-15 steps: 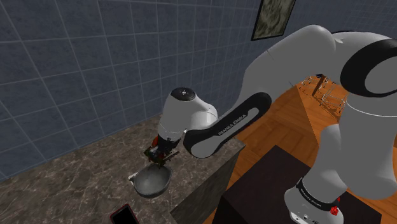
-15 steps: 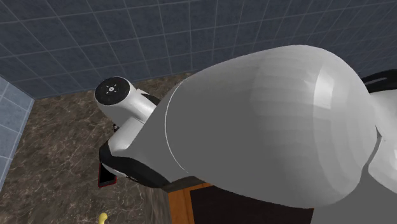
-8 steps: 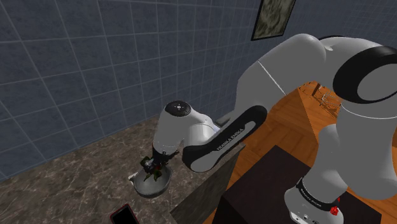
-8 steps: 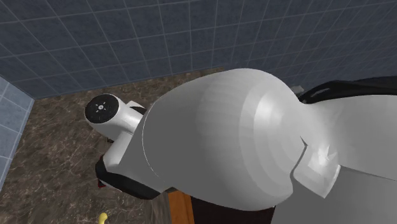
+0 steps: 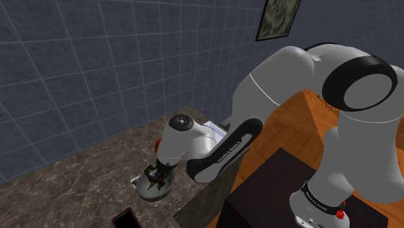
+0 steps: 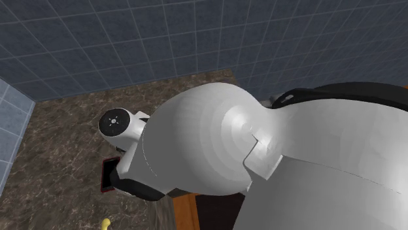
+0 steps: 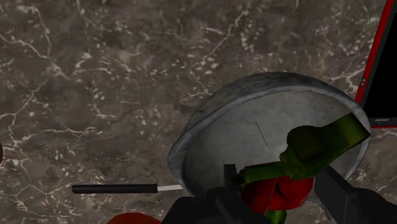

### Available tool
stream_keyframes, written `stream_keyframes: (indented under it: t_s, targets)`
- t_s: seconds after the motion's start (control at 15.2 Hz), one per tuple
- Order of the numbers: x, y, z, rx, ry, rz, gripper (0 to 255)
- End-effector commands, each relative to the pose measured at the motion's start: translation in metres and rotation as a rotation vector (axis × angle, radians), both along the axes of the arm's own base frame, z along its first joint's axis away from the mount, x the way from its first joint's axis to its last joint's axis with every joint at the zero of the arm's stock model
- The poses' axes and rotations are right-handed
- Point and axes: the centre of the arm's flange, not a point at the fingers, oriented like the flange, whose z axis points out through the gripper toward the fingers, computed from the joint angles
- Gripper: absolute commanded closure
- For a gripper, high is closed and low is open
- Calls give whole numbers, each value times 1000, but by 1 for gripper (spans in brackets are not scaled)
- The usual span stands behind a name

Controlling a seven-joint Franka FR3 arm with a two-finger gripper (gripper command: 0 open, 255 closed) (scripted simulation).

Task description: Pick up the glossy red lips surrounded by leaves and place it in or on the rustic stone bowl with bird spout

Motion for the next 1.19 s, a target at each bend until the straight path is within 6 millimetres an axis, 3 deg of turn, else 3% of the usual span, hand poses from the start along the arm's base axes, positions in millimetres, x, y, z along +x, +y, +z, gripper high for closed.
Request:
stream_keyframes:
  t_s: [0.0,0.46,0.53,0.86,1.12]
  targets:
    - [0,0,-7,0,0,0,255]
    - [0,0,-7,1,0,0,255]
    - [0,0,-7,1,0,0,0]
    - [0,0,-7,1,0,0,0]
    - [-11,-6,41,1,0,0,0]
